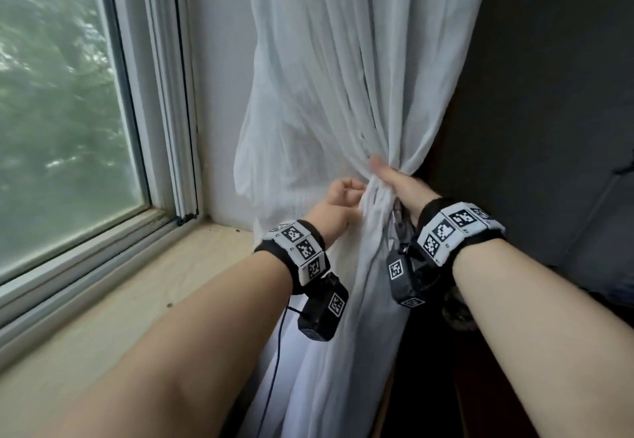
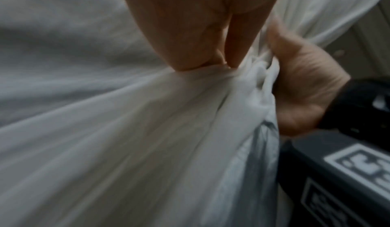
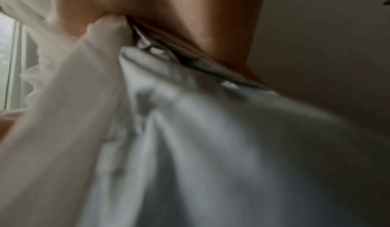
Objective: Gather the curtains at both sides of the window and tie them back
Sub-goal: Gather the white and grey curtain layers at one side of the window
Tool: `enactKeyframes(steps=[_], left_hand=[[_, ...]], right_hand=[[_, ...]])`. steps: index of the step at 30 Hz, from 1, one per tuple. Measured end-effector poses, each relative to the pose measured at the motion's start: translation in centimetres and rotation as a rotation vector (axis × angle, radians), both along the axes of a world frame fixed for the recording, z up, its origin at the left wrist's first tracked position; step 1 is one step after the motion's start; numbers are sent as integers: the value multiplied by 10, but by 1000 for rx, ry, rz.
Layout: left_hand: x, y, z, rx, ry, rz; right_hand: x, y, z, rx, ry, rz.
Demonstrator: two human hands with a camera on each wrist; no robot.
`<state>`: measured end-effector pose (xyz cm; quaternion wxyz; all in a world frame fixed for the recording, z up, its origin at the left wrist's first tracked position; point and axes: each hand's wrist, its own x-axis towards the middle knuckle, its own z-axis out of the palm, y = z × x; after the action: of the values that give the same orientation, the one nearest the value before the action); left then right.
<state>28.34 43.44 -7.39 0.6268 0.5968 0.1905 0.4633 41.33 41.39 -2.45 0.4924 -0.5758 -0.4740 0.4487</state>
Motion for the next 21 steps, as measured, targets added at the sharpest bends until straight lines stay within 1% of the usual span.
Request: enactKeyframes(steps=[2,4,6,8,9,10,11,14,15,16,18,19,21], left_hand=[[4,-1,-5,-10,-1,-96],[7,-2,-9,8,90,-125],[3,-1,-15,67,269,-158],[-10,12,-21,158,519,-231],[-21,20,-20,173,621,-207],[-33,28,-17,174,675,-122],[-47,33,-10,175,681,20],[-85,55,13,203,654,683],[-94,62,18,166,620,821],[-100,70,20,98,567,852],[-104,78,28,-62,447,748],[-104,81,28,-109,422,699],[-104,85,29,-129,448,651]], right_hand=[[-7,-2,3,90,-127,-48],[-12,1,5,191,-282,-225],[-9,12,5,194,-484,-431],[-3,21,6,143,-600,-531],[0,24,7,131,-626,-548],[3,28,8,114,-645,-559],[6,30,8,111,-660,-572],[13,34,10,110,-664,-598],[14,34,11,103,-659,-592],[16,34,11,90,-657,-581],[18,31,13,61,-648,-560],[20,29,13,48,-639,-550],[22,27,16,36,-629,-545]])
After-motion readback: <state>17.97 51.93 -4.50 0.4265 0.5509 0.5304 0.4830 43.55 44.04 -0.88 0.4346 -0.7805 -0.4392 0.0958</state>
